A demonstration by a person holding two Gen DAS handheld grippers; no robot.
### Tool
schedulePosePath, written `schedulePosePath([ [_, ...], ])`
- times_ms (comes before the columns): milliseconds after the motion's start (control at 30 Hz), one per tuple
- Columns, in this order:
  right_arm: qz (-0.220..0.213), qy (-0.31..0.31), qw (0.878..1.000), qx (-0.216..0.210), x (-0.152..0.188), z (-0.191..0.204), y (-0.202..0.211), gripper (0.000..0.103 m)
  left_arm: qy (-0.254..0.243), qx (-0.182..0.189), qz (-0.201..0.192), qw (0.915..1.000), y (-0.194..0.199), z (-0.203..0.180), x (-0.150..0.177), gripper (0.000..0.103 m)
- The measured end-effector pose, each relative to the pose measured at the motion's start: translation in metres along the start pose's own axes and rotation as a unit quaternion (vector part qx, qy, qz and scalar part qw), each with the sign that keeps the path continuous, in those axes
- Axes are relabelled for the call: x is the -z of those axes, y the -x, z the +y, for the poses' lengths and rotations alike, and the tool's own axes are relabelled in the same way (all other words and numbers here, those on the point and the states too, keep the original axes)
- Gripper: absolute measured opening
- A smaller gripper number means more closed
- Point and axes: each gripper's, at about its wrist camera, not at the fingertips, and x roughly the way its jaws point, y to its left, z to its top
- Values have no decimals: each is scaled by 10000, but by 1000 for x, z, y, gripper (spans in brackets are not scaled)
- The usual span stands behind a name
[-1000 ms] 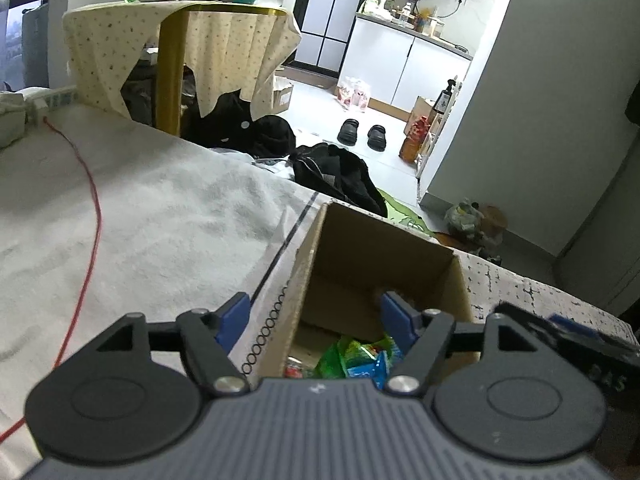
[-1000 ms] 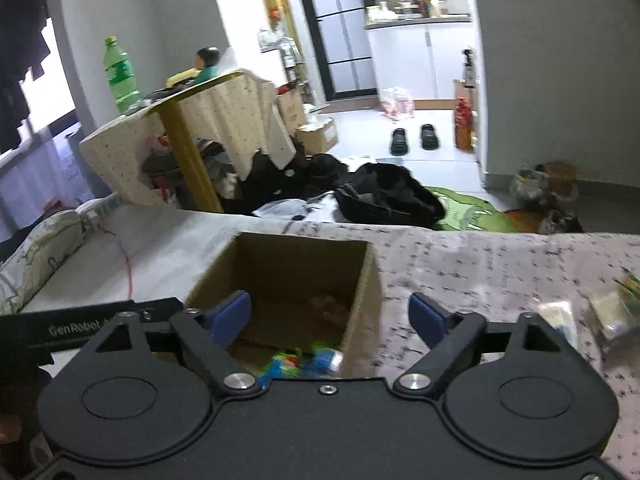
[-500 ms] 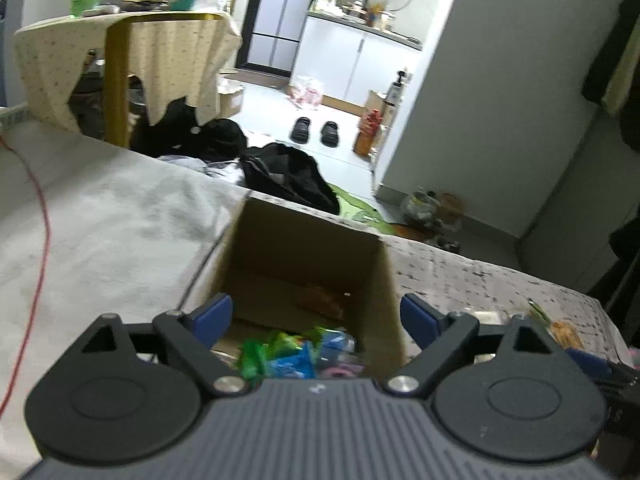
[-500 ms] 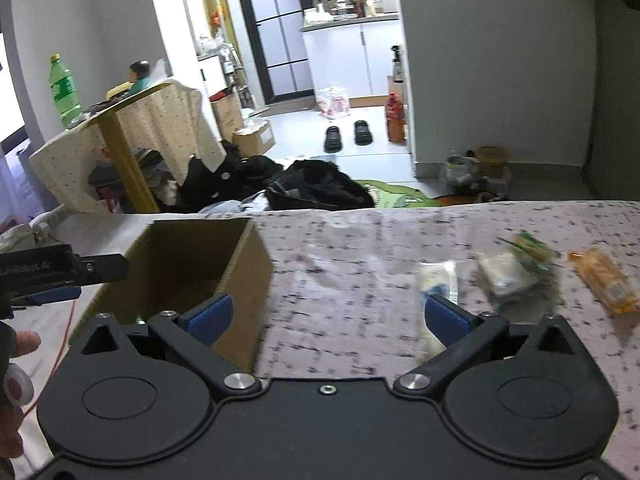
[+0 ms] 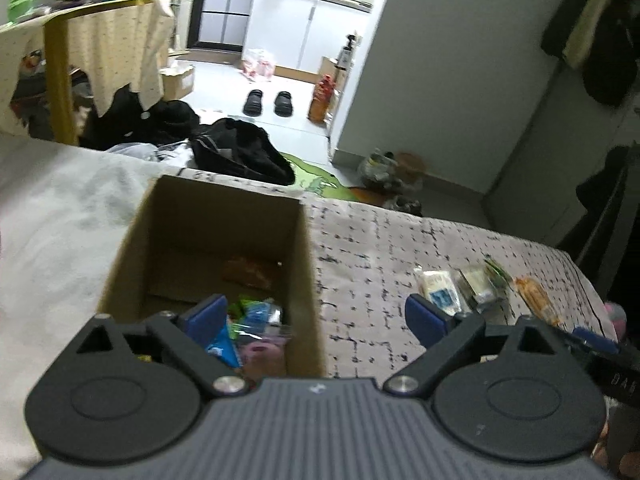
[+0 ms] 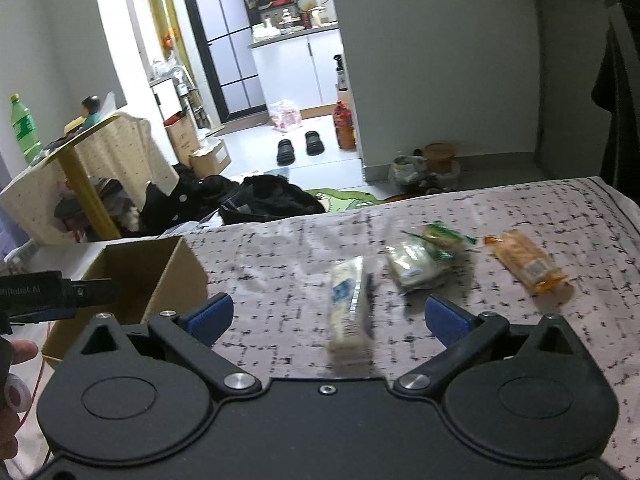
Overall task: Organize snacks
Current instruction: 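Move both grippers back from the box toward the snack pile, then grasp the white bread packet with the left gripper while the right gripper grasps the orange-wrapped bar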
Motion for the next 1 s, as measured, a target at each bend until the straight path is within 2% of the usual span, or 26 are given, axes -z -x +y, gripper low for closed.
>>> schedulePosePath([
  [633,-45,-334,9984,462,4,-60,14,103,-482,552,114,9973,-19,-52,1,95],
  [1000,48,-519,9964,666,5,-86,6,103,-604,734,206,9953,-48,-81,1,95],
])
